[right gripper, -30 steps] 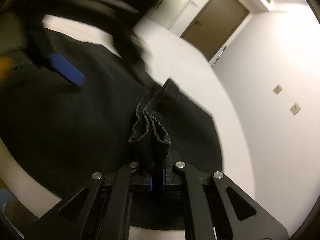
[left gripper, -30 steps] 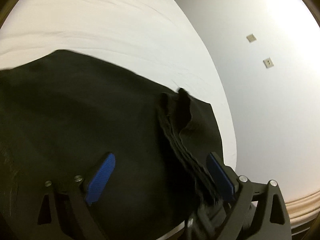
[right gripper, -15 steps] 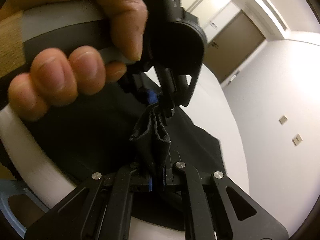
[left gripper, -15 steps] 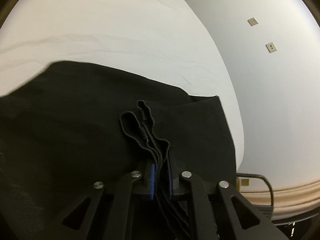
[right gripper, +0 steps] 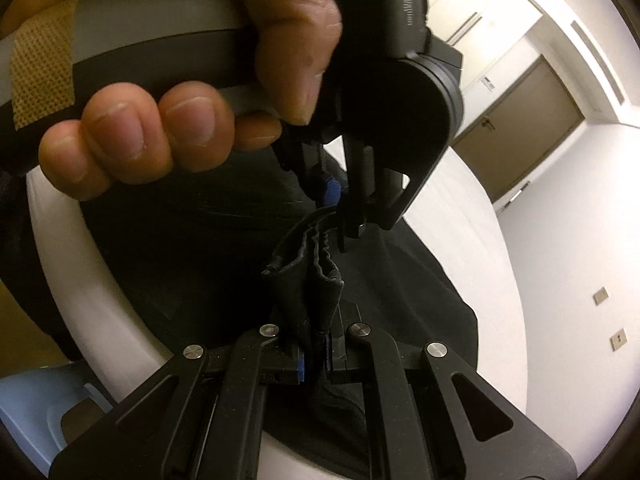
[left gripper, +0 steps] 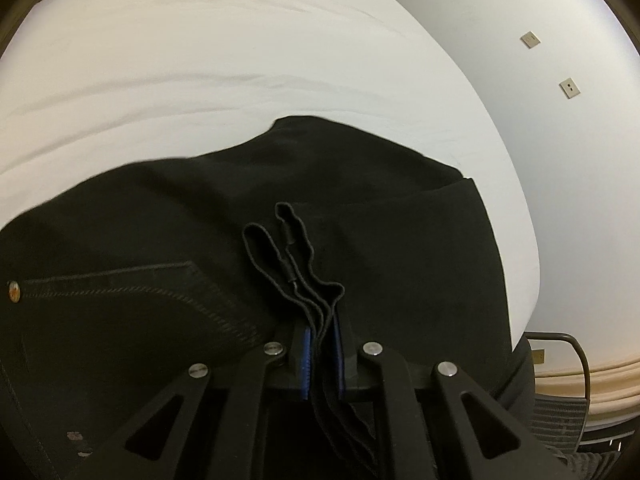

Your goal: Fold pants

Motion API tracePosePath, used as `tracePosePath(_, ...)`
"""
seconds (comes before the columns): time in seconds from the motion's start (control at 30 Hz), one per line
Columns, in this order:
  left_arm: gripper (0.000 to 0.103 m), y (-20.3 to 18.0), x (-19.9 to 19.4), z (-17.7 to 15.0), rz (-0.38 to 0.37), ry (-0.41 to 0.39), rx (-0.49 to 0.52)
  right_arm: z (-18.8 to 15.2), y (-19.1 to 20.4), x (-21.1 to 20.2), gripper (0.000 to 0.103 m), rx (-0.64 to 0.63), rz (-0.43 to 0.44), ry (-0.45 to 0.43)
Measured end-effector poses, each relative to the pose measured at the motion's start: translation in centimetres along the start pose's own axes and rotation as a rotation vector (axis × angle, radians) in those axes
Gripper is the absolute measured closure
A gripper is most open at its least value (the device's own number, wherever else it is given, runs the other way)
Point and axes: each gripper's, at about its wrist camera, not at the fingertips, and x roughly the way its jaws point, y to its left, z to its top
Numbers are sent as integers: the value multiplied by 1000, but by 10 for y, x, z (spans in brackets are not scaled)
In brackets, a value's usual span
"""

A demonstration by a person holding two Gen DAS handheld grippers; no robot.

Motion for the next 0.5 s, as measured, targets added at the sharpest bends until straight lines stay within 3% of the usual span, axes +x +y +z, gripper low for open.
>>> tracePosePath(0.13, 90, -4, 9, 3, 6, -7, -6, 9, -49, 61, 97, -17, 35, 24)
tracePosePath(0.27, 84, -11, 10, 3, 11, -25, -7, 5, -59, 74, 94, 72, 100, 45)
tracePosePath(0.33, 64, -13, -4, -2, 73, -72, 9, 2, -72, 72, 89, 116, 146, 42)
tracePosePath(0.4, 42, -17, -18, -4, 164, -129, 30, -11, -92, 60, 74, 225, 257, 32)
tracePosePath(0.47, 39, -22, -36, -3, 250, -196, 61, -26, -118, 50, 61, 359, 360, 38)
tracePosePath(0.5, 39, -25, -41, -4, 261, -213, 69, -37, -135, 43, 60, 431, 406, 34)
